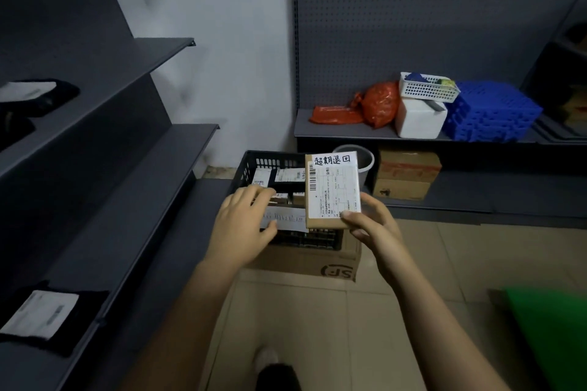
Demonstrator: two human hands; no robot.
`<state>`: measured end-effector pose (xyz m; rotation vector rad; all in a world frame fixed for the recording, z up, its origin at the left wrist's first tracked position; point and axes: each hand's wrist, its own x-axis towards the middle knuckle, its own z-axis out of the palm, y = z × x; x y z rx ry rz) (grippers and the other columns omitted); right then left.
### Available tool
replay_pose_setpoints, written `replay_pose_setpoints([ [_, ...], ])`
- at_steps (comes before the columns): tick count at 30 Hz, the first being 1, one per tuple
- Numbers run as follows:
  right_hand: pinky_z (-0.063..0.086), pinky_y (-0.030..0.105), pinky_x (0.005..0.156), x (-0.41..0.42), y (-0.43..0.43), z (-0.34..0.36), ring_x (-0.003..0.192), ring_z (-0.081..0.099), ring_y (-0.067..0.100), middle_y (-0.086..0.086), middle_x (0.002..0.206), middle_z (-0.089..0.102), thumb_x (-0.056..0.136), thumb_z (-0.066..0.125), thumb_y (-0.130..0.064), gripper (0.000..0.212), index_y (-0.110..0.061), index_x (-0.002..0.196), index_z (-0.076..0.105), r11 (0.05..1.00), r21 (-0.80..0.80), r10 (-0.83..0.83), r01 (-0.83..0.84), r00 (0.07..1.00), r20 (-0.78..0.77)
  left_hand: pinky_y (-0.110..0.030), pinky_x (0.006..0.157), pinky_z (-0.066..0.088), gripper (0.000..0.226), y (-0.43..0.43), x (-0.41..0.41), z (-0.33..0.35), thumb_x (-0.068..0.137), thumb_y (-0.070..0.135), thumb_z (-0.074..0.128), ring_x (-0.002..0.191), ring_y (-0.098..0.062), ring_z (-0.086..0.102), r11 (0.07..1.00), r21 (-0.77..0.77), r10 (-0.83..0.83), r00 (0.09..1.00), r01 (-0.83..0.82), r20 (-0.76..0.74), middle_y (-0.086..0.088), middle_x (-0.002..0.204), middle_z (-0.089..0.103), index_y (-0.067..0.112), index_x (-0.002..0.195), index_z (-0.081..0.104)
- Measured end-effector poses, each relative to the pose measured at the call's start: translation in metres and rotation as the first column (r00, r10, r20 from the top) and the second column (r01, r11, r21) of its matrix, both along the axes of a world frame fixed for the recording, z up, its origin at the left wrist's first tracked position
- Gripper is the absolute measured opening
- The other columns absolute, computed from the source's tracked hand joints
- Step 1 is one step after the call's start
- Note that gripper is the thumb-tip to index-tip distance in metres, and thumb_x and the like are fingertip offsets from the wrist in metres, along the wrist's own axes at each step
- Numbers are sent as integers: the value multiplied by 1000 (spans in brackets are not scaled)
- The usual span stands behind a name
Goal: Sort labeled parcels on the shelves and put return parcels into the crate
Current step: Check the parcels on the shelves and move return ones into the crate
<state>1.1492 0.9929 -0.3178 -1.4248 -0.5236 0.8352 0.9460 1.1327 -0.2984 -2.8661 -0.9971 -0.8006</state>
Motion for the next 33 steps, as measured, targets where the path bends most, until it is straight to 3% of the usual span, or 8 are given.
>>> replay_pose_setpoints([
  [8, 52, 35, 93, 61, 129, -7, 105, 66, 13, -3, 116, 69, 81, 75, -19, 54, -26, 131, 55, 1000, 3, -29, 29, 999, -35, -39, 92, 45, 46, 132, 69, -12, 74, 22, 74, 103, -21, 57, 999, -5, -44, 999, 44, -21, 0, 110, 60, 15, 118, 60],
  [12, 52, 30, 84, 87, 197, -10, 101, 68, 12, -4, 115, 70, 80, 76, -20, 54, -27, 129, 56, 999, -10, -35, 34, 998, -45, -38, 92, 45, 47, 204, 101, -9, 74, 19, 74, 103, -21, 57, 996, -44, -78, 997, 77, -23, -1, 110, 60, 14, 119, 61],
  [18, 52, 39, 96, 126, 276, -30, 102, 69, 15, 0, 115, 71, 75, 80, -19, 60, -23, 130, 56, 998, -33, -57, 54, 993, -107, -36, 85, 47, 46, 288, 145, -23, 73, 16, 75, 99, -22, 59, 986, -90, -146, 987, 141, -59, -2, 107, 62, 13, 117, 62],
  [24, 51, 41, 98, 169, 331, -59, 107, 67, 16, -1, 118, 69, 60, 85, -37, 77, -30, 130, 55, 993, -114, -36, 19, 988, -149, -34, 84, 49, 49, 341, 189, -53, 74, 19, 77, 100, -20, 58, 974, -172, -166, 981, 148, -98, -1, 111, 62, 13, 120, 61],
  [33, 51, 40, 97, 227, 400, -122, 104, 67, 17, -3, 114, 71, 80, 76, -21, 58, -33, 131, 52, 967, -234, 34, -97, 965, -261, -34, 79, 49, 48, 398, 246, -124, 72, 20, 76, 95, -21, 57, 949, -304, -130, 983, 84, -133, -2, 107, 59, 13, 117, 60],
])
